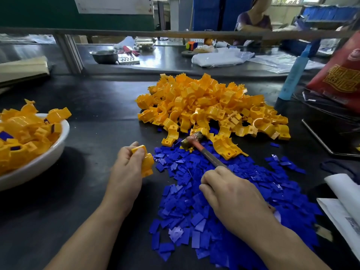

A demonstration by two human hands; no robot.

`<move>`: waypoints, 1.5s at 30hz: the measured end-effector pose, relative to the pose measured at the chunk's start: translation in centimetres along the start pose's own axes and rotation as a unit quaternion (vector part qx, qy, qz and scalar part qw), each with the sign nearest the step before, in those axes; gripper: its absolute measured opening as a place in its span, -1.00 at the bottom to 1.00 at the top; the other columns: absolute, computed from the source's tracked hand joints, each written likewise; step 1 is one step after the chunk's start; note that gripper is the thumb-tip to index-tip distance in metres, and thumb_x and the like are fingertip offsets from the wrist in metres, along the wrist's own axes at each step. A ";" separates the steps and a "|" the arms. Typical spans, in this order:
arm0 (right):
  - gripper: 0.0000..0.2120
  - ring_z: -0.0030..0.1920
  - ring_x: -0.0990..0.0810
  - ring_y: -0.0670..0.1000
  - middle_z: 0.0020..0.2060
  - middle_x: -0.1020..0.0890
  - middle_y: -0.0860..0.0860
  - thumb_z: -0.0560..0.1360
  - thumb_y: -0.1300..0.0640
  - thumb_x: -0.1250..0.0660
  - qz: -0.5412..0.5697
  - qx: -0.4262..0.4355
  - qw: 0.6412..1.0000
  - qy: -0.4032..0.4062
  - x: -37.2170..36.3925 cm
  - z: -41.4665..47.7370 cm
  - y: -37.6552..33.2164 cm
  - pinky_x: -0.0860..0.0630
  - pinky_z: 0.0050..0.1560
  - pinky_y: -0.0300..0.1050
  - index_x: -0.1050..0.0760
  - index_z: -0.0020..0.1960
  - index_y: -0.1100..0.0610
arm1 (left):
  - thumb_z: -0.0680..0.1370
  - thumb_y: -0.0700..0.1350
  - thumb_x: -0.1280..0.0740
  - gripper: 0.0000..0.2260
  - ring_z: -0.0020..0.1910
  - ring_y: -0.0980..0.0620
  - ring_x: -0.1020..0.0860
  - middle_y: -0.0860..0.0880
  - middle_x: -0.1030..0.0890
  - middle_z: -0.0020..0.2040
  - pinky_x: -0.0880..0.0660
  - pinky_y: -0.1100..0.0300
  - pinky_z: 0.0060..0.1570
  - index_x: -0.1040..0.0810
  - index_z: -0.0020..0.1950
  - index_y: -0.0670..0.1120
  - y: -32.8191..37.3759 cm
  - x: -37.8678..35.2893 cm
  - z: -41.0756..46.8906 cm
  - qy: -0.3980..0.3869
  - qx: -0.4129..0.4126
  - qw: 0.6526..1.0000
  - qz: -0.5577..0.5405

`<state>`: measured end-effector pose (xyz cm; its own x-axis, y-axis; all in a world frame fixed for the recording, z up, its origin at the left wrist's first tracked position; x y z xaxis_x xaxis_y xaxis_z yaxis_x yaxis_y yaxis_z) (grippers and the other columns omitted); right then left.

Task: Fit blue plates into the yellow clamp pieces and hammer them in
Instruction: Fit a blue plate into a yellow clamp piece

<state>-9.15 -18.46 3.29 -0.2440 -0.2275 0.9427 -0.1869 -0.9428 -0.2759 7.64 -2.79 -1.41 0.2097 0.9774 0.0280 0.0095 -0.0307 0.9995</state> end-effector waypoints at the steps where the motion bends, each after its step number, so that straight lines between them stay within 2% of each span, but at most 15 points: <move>1: -0.84 -0.18 -0.46 -0.10 -0.07 -0.40 -0.15 0.59 -0.15 -0.05 0.005 0.003 1.000 0.003 0.0 0.0 0.0 -0.49 -0.16 -0.16 -0.35 0.00 -0.13 | 0.63 0.11 -0.23 -0.87 0.09 0.02 -0.54 0.19 -0.47 0.35 -0.56 0.00 -0.03 -0.52 0.07 0.13 -0.4 -0.1 0.2 -0.005 -0.006 1.000 0.026; 3: -0.84 -0.17 -0.46 -0.11 -0.08 -0.38 -0.16 0.58 -0.15 -0.06 0.013 0.001 1.000 0.011 -0.1 0.1 0.0 -0.50 -0.14 -0.15 -0.37 -0.01 -0.14 | 0.57 0.21 -0.21 -0.75 0.11 0.04 -0.52 0.21 -0.44 0.35 -0.55 -0.05 0.06 -0.51 0.16 0.14 -0.7 -0.4 0.5 -0.015 -0.015 0.997 0.074; 5: -0.84 -0.18 -0.47 -0.11 -0.12 -0.41 -0.16 0.58 -0.16 -0.06 0.016 0.003 1.000 0.018 -0.1 0.1 0.0 -0.50 -0.14 -0.15 -0.36 -0.02 -0.14 | 0.58 0.22 -0.19 -0.63 0.08 0.08 -0.50 0.11 -0.45 0.33 -0.48 0.10 -0.02 -0.47 0.30 0.08 -0.4 -0.6 1.0 -0.009 -0.015 0.994 0.111; 9: -0.87 -0.19 -0.50 -0.12 -0.19 -0.50 -0.16 0.58 -0.13 -0.10 0.047 -0.001 0.998 0.030 0.0 0.1 0.3 -0.50 -0.13 -0.16 -0.35 -0.07 -0.12 | 0.66 0.11 -0.15 -0.70 0.14 -0.01 -0.46 0.06 -0.45 0.31 -0.40 0.12 0.06 -0.47 0.28 -0.01 1.4 -3.4 0.9 -0.061 -0.037 0.973 0.219; 12: -0.90 -0.21 -0.50 -0.12 -0.22 -0.51 -0.15 0.57 -0.08 -0.19 0.078 -0.012 0.995 0.057 0.6 0.1 0.9 -0.48 -0.16 -0.18 -0.41 -0.08 -0.09 | 0.63 0.17 -0.16 -0.75 -0.03 0.03 -0.53 -0.01 -0.57 0.12 -0.44 0.28 -0.20 -0.54 0.07 0.08 1.2 -5.4 -1.7 -0.117 -0.026 0.982 0.148; 17: -0.92 -0.25 -0.49 -0.11 -0.24 -0.50 -0.14 0.56 -0.01 -0.25 0.094 -0.020 0.993 0.073 0.9 0.1 1.2 -0.44 -0.26 -0.23 -0.43 0.00 -0.03 | 0.47 0.22 -0.18 -0.67 0.06 0.03 -0.62 0.15 -0.69 0.03 -0.51 0.02 0.12 -0.68 0.01 0.15 0.4 -1.1 -5.4 0.008 0.013 1.000 -0.027; 19: -0.94 -0.34 -0.45 -0.14 -0.32 -0.44 -0.16 0.56 0.00 -0.25 0.098 -0.019 0.992 0.081 1.2 0.2 1.0 -0.32 -0.38 -0.31 -0.39 -0.01 -0.04 | 0.51 0.17 -0.20 -0.71 -0.02 0.13 -0.64 0.15 -0.70 0.00 -0.53 0.06 0.07 -0.69 -0.03 0.12 0.1 -0.2 -6.3 0.040 0.035 0.996 -0.078; 23: -0.91 -0.40 -0.44 -0.15 -0.37 -0.44 -0.15 0.57 0.00 -0.23 0.120 -0.022 0.988 0.095 1.7 -0.1 0.9 -0.25 -0.45 -0.31 -0.31 -0.07 -0.08 | 0.65 0.09 -0.15 -0.72 -0.37 0.31 -0.54 0.18 -0.65 -0.22 -0.46 0.41 -0.35 -0.65 0.03 0.08 0.8 -2.7 -8.8 0.023 0.018 0.999 -0.028; 26: -0.93 -0.31 -0.45 -0.12 -0.24 -0.44 -0.13 0.56 0.01 -0.25 0.124 -0.031 0.986 0.109 1.9 -0.2 1.0 -0.41 -0.33 -0.23 -0.37 -0.07 -0.05 | 0.64 0.12 -0.18 -0.74 -0.38 0.18 -0.50 0.00 -0.58 -0.27 -0.46 0.26 -0.32 -0.61 0.01 0.04 1.0 -5.0 -9.5 -0.029 0.032 0.999 -0.013; 29: -0.93 -0.26 -0.46 -0.13 -0.21 -0.44 -0.14 0.53 0.02 -0.29 0.148 -0.054 0.980 0.124 2.3 -0.1 1.5 -0.44 -0.27 -0.29 -0.44 -0.12 -0.06 | 0.62 0.07 -0.26 -0.81 -0.36 0.18 -0.55 0.00 -0.62 -0.27 -0.50 0.25 -0.31 -0.62 -0.07 0.05 1.8 -4.6 -8.0 -0.023 0.034 0.999 -0.021; 32: -0.86 -0.40 -0.49 -0.15 -0.37 -0.54 -0.08 0.51 0.07 -0.32 0.299 -0.108 0.943 0.100 1.9 0.0 2.6 -0.45 -0.40 -0.32 -0.48 -0.22 -0.06 | 0.59 0.04 -0.33 -0.88 -0.22 0.07 -0.67 0.05 -0.70 -0.19 -0.60 0.17 -0.26 -0.64 -0.11 0.16 2.7 -3.3 -6.4 -0.016 -0.004 0.999 -0.034; 35: -0.85 -0.51 -0.48 -0.06 -0.47 -0.54 -0.01 0.50 0.16 -0.31 0.516 -0.153 0.842 0.037 0.8 -0.1 2.3 -0.45 -0.50 -0.19 -0.55 -0.22 -0.02 | 0.55 0.05 -0.38 -0.93 -0.21 0.09 -0.69 0.10 -0.71 -0.12 -0.61 0.19 -0.29 -0.65 -0.01 0.19 2.3 -3.4 -6.2 -0.061 0.010 0.998 -0.031; 38: -0.79 -0.47 -0.49 0.00 -0.44 -0.55 0.02 0.51 0.24 -0.28 0.617 -0.149 0.773 0.005 0.3 0.0 1.4 -0.43 -0.52 -0.16 -0.58 -0.18 -0.02 | 0.36 0.18 -0.46 -0.66 -0.18 0.09 -0.69 0.14 -0.70 -0.10 -0.62 0.03 -0.16 -0.58 0.08 0.13 1.1 -4.5 -6.3 -0.106 0.042 0.993 -0.006; 42: -0.82 -0.41 -0.57 0.08 -0.39 -0.61 0.06 0.54 0.21 -0.29 0.620 -0.099 0.778 0.012 0.8 0.2 0.2 -0.55 -0.42 -0.12 -0.57 -0.11 -0.04 | 0.24 0.19 -0.55 -0.58 -0.15 -0.05 -0.70 -0.05 -0.72 -0.09 -0.58 0.01 -0.12 -0.60 0.03 0.10 0.8 -5.9 -6.9 -0.192 0.056 0.978 -0.057; 45: -0.85 -0.39 -0.63 0.04 -0.34 -0.63 0.05 0.52 0.15 -0.32 0.561 -0.063 0.824 0.048 1.4 0.1 -0.1 -0.58 -0.36 -0.17 -0.55 -0.08 -0.11 | 0.23 0.20 -0.60 -0.64 -0.15 -0.06 -0.71 -0.08 -0.72 -0.09 -0.59 0.11 -0.14 -0.63 -0.05 0.17 1.3 -5.5 -7.2 -0.215 0.030 0.974 -0.069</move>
<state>-9.33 -18.75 4.63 -0.4030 -0.9130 0.0634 0.1120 -0.1180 -0.9867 -0.54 -6.75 -0.13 0.5929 0.7949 -0.1290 0.1211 0.0703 0.9901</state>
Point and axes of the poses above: each hand's wrist, its own z-axis towards the middle knuckle, its own x-axis out of the back of the hand, y = z × x, the point moved 7 cm from there along z, towards the middle knuckle
